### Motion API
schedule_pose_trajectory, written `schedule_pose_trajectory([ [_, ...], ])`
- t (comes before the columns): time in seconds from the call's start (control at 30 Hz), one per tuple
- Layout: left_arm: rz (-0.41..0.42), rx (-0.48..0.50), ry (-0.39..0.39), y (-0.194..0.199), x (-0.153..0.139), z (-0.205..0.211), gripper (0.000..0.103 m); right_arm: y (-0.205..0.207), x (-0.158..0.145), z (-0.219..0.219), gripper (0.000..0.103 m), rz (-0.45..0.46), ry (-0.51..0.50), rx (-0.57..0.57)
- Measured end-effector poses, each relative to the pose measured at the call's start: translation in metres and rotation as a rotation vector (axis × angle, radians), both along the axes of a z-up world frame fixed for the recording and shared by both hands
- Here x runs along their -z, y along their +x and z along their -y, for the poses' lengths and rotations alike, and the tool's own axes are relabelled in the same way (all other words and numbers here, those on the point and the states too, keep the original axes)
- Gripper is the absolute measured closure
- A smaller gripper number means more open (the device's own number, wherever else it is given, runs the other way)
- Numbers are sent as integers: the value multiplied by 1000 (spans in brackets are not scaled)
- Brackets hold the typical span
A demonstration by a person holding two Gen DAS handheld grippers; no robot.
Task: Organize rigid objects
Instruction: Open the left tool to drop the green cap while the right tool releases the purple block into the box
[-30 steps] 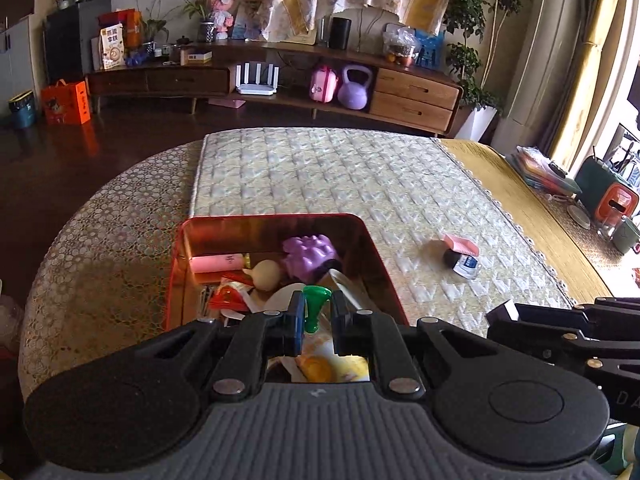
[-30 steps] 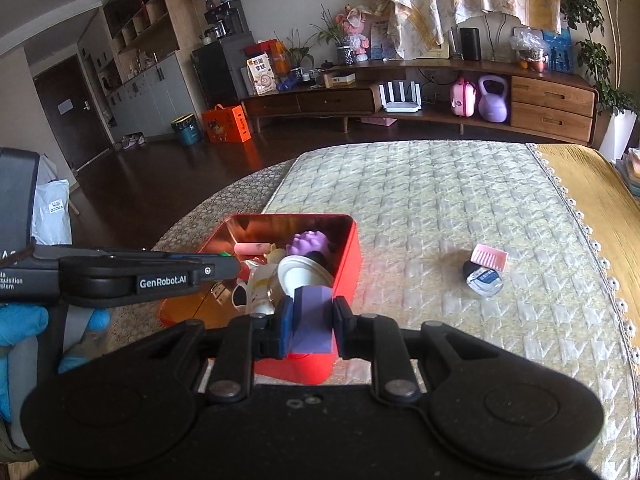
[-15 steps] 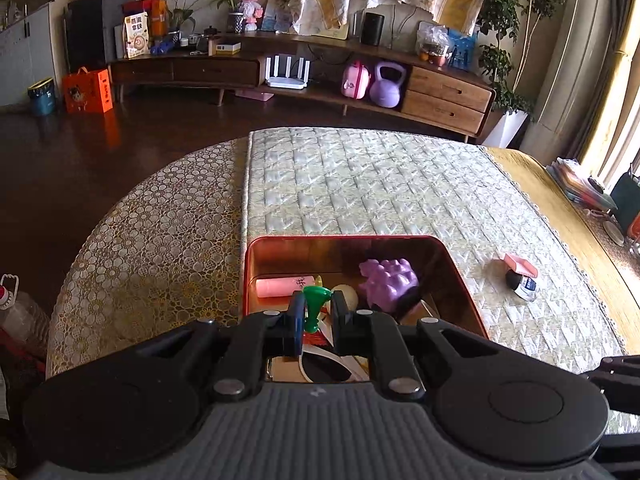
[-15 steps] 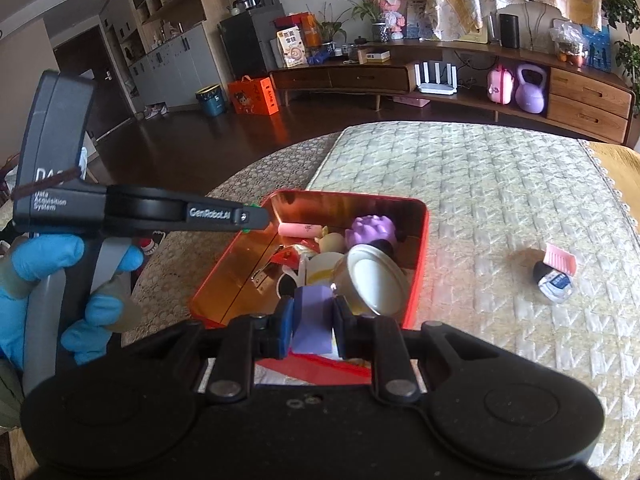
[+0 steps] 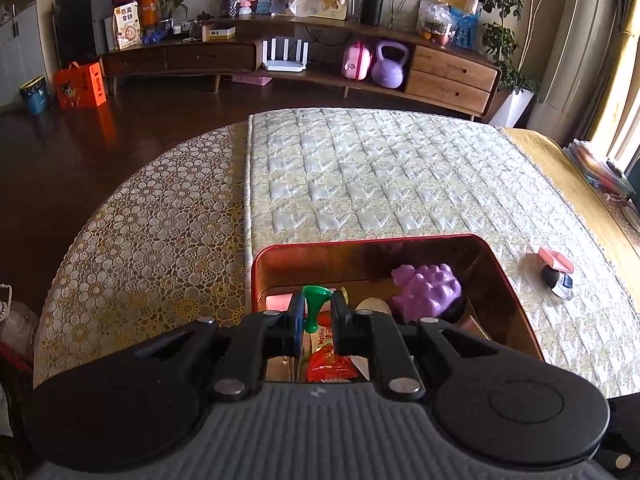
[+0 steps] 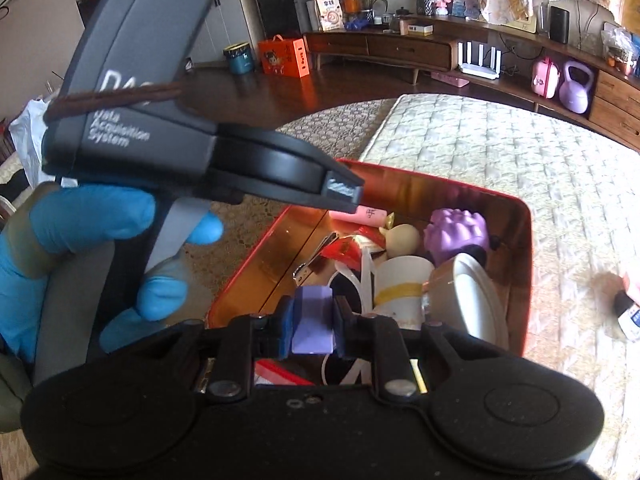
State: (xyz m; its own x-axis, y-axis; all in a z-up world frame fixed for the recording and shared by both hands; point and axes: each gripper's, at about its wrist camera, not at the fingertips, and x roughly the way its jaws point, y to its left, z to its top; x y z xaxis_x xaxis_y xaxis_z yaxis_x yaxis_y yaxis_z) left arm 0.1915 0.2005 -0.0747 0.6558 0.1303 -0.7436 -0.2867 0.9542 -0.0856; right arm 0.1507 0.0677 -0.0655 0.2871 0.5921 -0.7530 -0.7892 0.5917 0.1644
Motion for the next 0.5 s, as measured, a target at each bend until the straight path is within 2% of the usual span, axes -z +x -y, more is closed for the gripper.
schedule_pose_trajectory([
  [0.5, -59, 34, -4, 16, 22, -2, 90, -3, 16, -13, 81, -15, -48, -20],
])
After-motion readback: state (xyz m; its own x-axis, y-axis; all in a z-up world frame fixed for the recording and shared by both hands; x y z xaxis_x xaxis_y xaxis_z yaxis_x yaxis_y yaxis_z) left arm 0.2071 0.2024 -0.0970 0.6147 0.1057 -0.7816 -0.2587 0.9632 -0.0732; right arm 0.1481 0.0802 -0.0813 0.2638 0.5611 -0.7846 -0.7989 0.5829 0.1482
